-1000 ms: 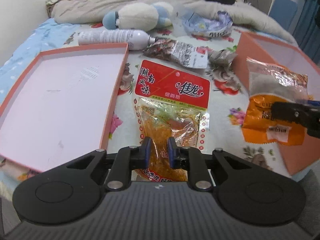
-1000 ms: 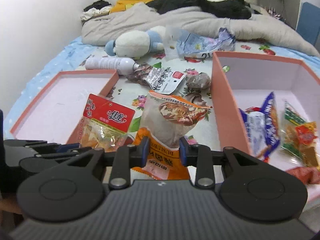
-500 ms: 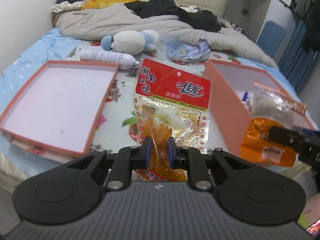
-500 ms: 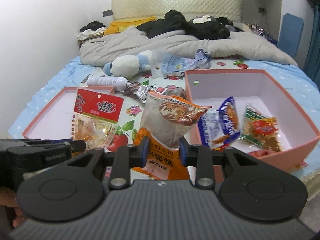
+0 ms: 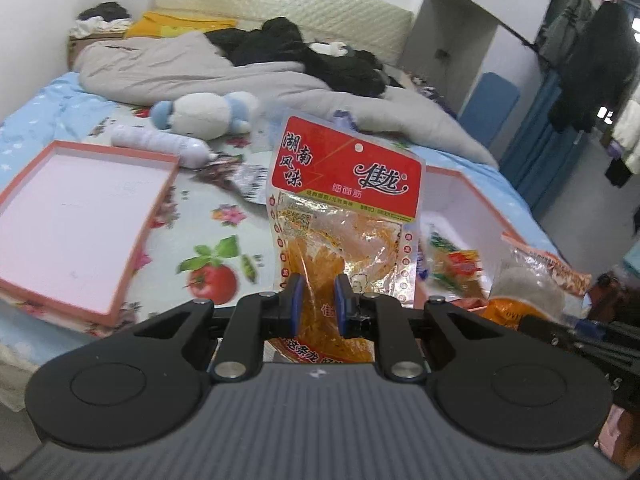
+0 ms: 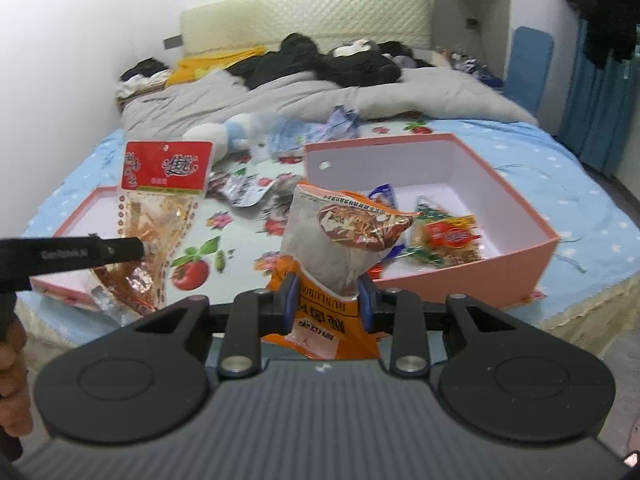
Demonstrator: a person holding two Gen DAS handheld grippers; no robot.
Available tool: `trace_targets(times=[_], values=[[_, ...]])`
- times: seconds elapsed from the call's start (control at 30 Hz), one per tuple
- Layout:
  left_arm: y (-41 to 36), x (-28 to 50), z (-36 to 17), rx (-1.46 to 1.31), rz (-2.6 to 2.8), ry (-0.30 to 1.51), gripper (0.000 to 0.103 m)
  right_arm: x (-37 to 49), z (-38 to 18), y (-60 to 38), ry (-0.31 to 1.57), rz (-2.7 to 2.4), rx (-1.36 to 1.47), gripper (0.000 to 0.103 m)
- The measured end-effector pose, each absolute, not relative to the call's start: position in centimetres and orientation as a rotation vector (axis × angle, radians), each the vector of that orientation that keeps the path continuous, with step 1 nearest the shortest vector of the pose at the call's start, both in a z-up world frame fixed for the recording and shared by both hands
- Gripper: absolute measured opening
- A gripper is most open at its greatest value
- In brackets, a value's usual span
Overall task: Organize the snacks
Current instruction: 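Lift the candy bag with the left tool while the right tool lifts the orange-grey bag, then carry both bags into the deep pink box and open both tools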
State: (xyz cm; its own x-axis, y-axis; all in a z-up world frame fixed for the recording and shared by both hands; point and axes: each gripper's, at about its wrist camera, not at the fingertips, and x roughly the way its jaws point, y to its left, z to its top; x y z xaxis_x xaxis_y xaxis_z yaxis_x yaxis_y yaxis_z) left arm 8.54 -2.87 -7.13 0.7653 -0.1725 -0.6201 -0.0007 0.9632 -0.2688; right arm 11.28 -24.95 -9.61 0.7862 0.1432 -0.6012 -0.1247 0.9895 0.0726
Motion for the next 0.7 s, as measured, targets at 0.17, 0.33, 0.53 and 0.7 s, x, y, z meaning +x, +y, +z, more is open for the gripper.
trace_targets(times=[0.17,0.33,0.53,0.7], values=[[-5.6,10.6,-6.7,-0.238,-0.177,0.704,0.02,11.6,-9.9,-26.8,0.645,0.087,0.061,0.034],[-8.2,14.0,-6.3,-0.206,-0.235,0.711,0.02,14.0,-10.2,-28.7,0.644,0.037,0.087,0.034],[-11.4,19.8,-6.2,-0.153,-0.29,0.727,0.02,18.4,-10.5,-30.8,0.627,0.007,0.105,0.034],[-13.9,24.8,-6.9,-0.128,-0.325,0.757,0.02,22.3,-11.1,-32.2,0.631,-0.009,0.107,0.034]])
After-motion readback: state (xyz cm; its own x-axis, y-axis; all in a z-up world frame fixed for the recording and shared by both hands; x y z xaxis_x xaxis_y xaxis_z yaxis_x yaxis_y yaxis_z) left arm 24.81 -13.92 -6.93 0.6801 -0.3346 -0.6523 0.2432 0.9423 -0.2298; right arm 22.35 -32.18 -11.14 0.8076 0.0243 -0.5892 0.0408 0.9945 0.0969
